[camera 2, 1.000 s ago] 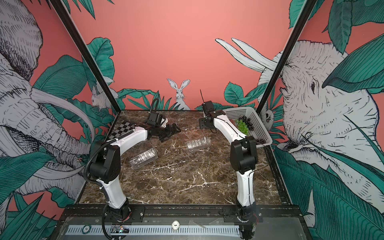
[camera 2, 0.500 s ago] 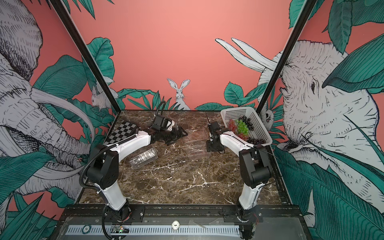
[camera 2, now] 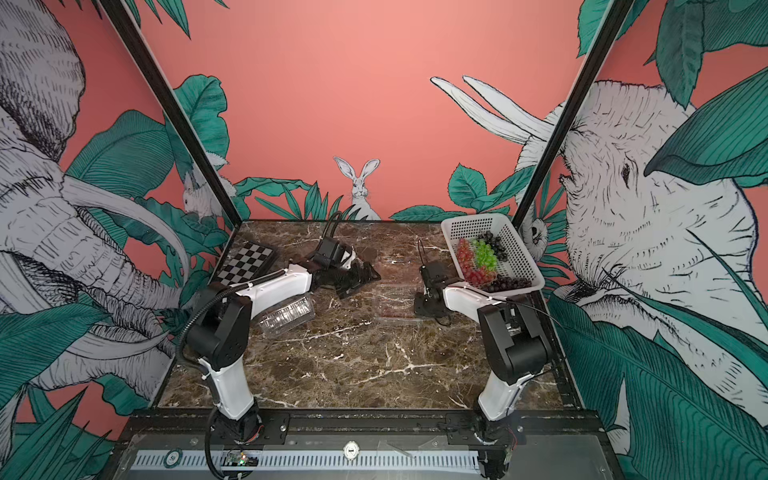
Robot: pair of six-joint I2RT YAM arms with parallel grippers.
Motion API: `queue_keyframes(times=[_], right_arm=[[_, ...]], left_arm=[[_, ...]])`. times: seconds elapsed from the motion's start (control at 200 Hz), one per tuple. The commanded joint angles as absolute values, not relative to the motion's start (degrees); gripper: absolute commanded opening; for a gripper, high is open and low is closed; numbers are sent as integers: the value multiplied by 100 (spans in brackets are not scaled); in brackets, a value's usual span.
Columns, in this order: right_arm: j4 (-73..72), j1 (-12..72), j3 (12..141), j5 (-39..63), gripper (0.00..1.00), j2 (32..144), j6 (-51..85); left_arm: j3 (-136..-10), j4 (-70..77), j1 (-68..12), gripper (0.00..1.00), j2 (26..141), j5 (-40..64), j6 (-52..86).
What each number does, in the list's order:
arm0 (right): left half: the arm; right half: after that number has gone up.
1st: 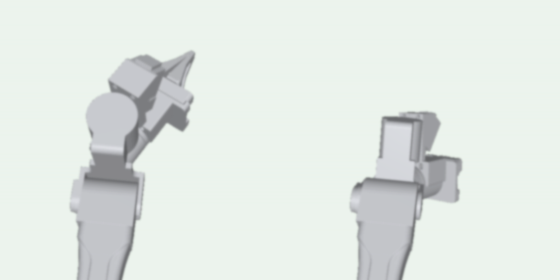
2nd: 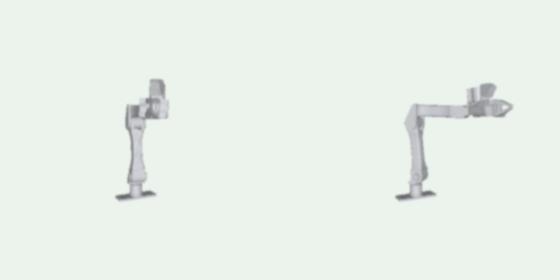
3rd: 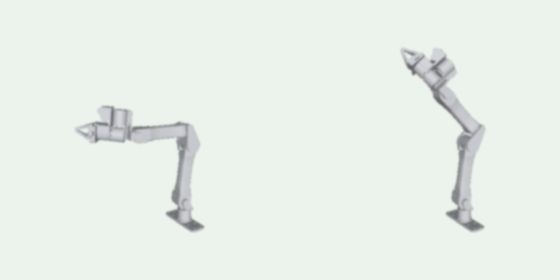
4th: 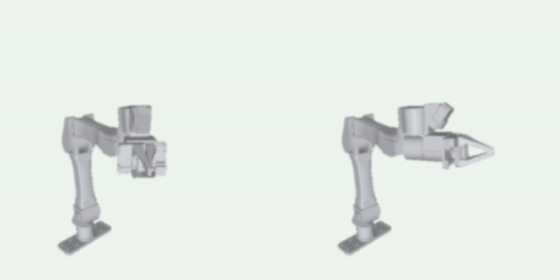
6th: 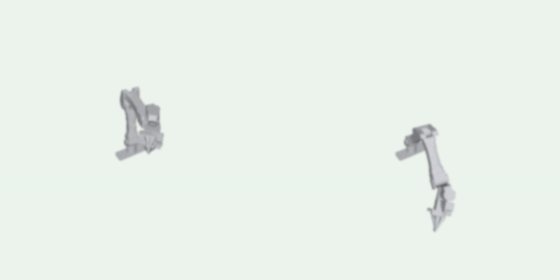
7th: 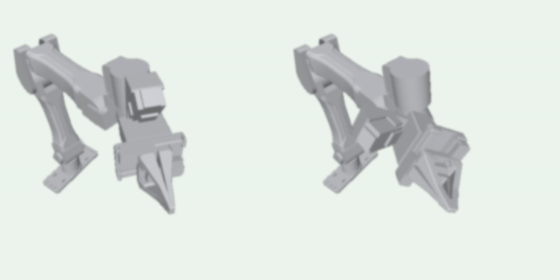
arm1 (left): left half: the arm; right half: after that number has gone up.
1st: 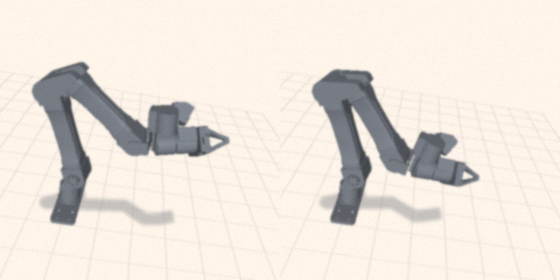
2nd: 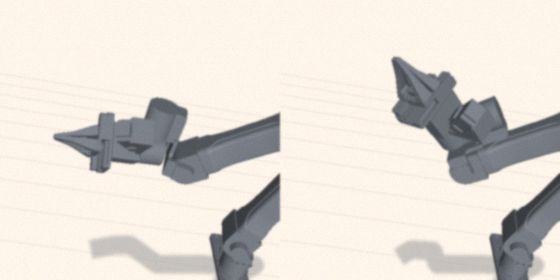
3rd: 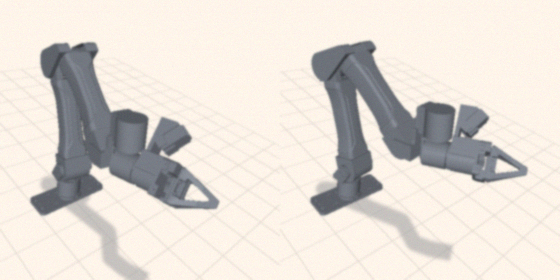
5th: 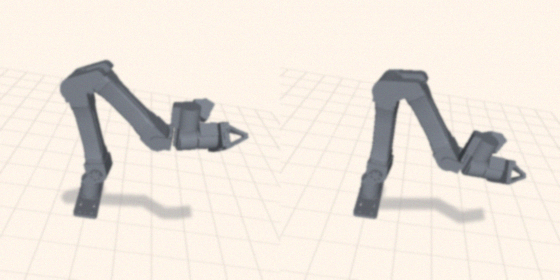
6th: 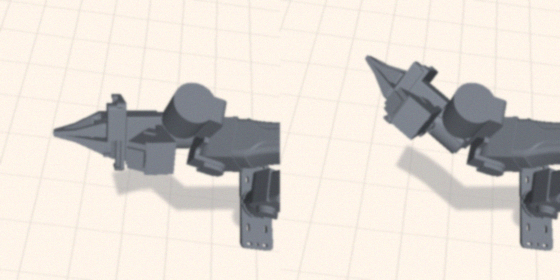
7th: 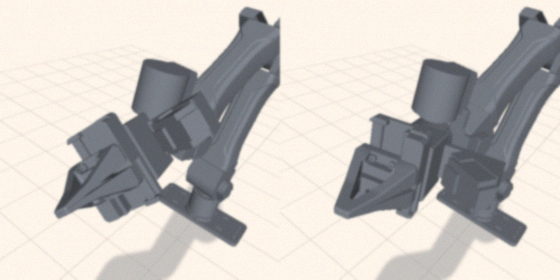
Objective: Pack grapes into containers
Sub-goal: Move the packing box to the center of the board.
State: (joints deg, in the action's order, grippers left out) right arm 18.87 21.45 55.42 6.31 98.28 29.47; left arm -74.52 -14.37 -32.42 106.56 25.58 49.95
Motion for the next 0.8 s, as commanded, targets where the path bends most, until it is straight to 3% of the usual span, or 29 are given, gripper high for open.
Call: queue_keyframes(times=[0.0,0.115,0.23,0.53,0.795], right_arm=[[1075,2125,5459,419,38,9797,3337],[614,2136,5536,75,23,9946,3302],[661,2136,5959,-155,16,10312,3169],[254,2119,6744,-582,5,11001,3003],[293,2092,7751,-224,7,11683,2139]], left_arm=[[-7550,-1311,-3313,99,10719,2593,5130],[-7666,-1362,-3331,100,10750,2602,5145],[-7746,-1419,-3331,99,10763,2599,5133],[-7872,-1441,-3330,100,10878,2636,5168],[-8129,-1532,-3331,100,11065,2721,5134]])
